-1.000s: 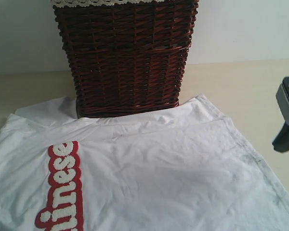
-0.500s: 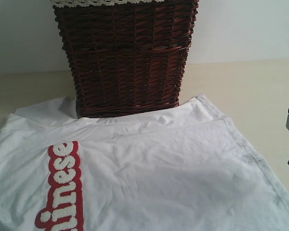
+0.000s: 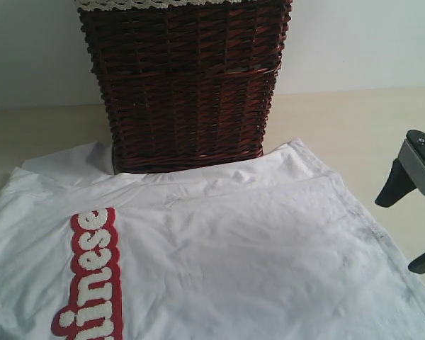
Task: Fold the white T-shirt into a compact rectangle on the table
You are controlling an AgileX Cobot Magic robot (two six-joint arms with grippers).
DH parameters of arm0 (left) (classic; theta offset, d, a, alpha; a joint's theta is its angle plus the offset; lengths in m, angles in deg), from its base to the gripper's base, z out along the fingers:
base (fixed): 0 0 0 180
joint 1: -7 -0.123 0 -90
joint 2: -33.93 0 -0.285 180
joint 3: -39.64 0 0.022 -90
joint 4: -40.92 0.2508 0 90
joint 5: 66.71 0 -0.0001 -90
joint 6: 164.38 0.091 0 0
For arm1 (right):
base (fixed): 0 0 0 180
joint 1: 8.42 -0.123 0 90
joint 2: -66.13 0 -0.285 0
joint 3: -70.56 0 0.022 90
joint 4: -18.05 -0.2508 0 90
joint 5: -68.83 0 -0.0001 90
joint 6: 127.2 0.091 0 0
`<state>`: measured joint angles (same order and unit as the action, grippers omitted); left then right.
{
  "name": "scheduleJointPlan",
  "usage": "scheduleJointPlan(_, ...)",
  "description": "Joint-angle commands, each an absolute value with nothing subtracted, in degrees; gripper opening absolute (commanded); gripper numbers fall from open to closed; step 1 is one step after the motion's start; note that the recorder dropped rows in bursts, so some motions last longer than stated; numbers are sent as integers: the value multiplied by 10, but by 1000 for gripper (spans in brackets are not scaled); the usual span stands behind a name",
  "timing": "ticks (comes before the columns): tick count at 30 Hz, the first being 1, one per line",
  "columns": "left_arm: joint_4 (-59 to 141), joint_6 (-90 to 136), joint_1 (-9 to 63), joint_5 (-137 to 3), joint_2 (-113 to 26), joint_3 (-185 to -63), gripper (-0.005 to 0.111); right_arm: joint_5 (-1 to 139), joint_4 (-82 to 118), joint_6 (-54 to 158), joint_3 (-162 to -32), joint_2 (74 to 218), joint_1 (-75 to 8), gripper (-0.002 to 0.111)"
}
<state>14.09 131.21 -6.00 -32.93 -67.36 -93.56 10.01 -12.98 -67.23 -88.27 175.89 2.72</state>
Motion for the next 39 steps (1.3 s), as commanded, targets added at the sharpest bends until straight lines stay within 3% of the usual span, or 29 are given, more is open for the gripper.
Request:
scheduleJointPlan(1,145,1314,-56,-356,-678,-932,26,98,-128,-684,-950,1795,16,105)
scheduleJointPlan(11,145,1314,-56,-356,-678,-932,26,128,9,-684,-1024,1897,-51,105)
scheduleJointPlan(27,145,1315,-56,-356,-678,-932,26,119,30,-684,-1024,1936,-54,103)
scheduleJointPlan(31,145,1315,-56,-356,-678,-932,26,112,35,-684,-1024,1940,-54,93)
scheduleJointPlan(39,145,1315,-56,-356,-678,-932,26,131,31,-657,-1024,1940,-54,55)
